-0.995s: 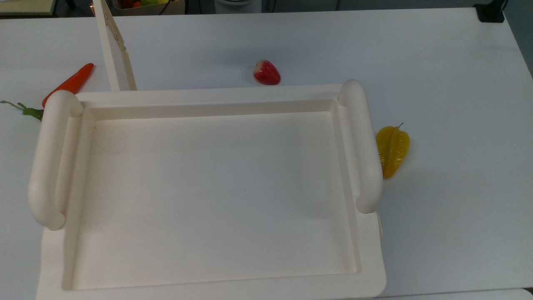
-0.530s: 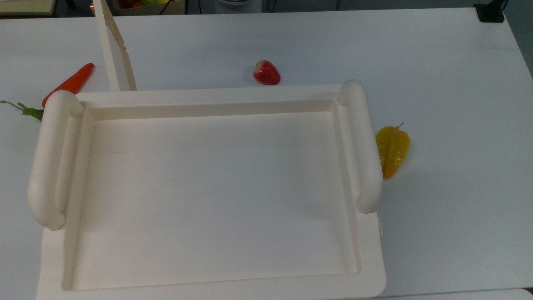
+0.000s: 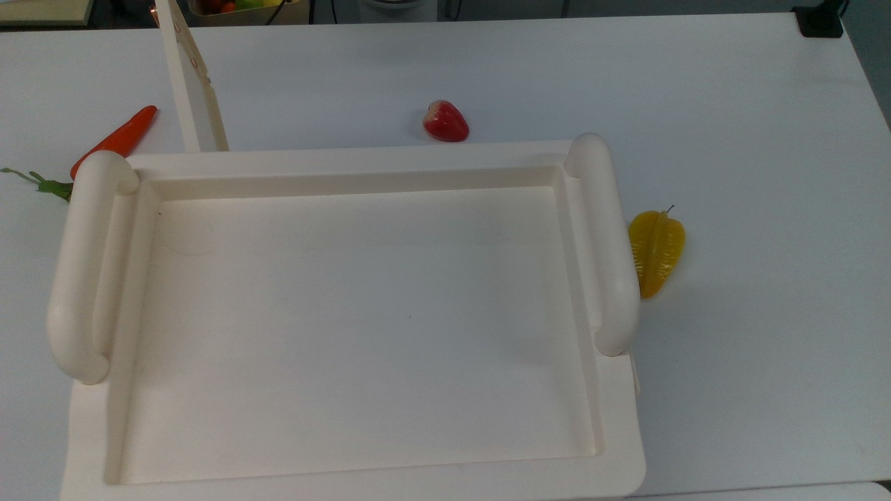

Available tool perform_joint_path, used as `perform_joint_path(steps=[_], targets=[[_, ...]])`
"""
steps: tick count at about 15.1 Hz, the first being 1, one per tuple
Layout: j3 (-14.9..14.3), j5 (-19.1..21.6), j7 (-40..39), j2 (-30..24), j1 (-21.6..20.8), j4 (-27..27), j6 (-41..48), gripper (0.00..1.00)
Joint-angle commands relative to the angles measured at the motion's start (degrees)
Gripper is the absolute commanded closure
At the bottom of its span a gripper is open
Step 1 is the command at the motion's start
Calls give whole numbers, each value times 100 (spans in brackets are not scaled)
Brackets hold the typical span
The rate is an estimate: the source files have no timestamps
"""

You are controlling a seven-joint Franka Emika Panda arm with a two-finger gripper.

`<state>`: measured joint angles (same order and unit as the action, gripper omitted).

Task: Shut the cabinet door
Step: 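Push the door with the gripper, swinging it shut against the cabinet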

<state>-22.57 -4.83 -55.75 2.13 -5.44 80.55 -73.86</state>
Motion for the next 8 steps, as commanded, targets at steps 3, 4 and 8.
perform_joint_path(steps=[3, 4, 8], targets=[[-327, 113, -1535, 340, -80, -31, -1602, 100], [-327, 253, -1553, 437, -89, -31, -1927, 100], [-353, 1079, -1956, 648, -72, -13, -2808, 100]])
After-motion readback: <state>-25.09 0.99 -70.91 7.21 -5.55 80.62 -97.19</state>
